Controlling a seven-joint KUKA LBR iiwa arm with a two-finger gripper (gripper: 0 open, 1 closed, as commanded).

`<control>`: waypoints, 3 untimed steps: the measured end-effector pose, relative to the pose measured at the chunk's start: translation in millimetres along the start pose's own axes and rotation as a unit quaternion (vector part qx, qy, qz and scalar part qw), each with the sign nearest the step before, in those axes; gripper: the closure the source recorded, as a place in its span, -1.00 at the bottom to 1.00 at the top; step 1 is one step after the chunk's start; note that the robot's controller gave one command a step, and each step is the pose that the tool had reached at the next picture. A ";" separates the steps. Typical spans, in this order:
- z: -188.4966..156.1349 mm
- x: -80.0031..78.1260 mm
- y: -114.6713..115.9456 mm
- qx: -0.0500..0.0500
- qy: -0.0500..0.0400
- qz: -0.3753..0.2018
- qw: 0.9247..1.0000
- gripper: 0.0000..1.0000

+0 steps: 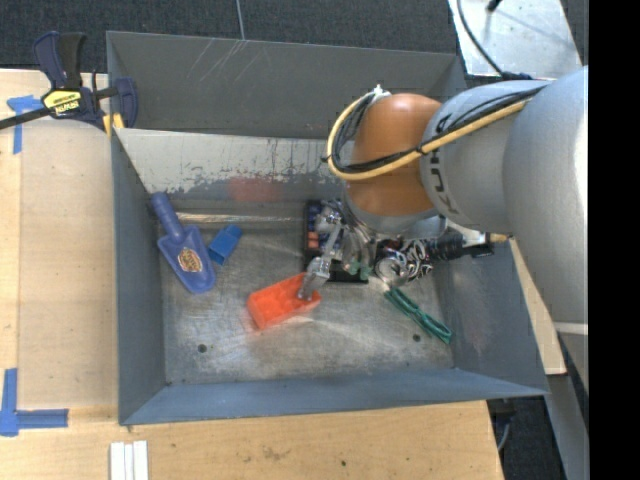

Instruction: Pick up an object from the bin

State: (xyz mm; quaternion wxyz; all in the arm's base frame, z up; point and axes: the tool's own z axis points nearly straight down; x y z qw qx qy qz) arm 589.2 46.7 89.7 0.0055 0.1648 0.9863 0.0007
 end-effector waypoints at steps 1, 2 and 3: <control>1.6 -0.7 1.7 -0.002 -0.001 -0.001 1.000 1.00; 1.6 -0.6 1.6 -0.002 -0.001 -0.001 1.000 1.00; -150.5 -27.3 19.6 0.001 0.003 -0.023 1.000 1.00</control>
Offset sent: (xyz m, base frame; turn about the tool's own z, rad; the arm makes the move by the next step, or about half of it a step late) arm 0.0000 0.0000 0.0000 0.0000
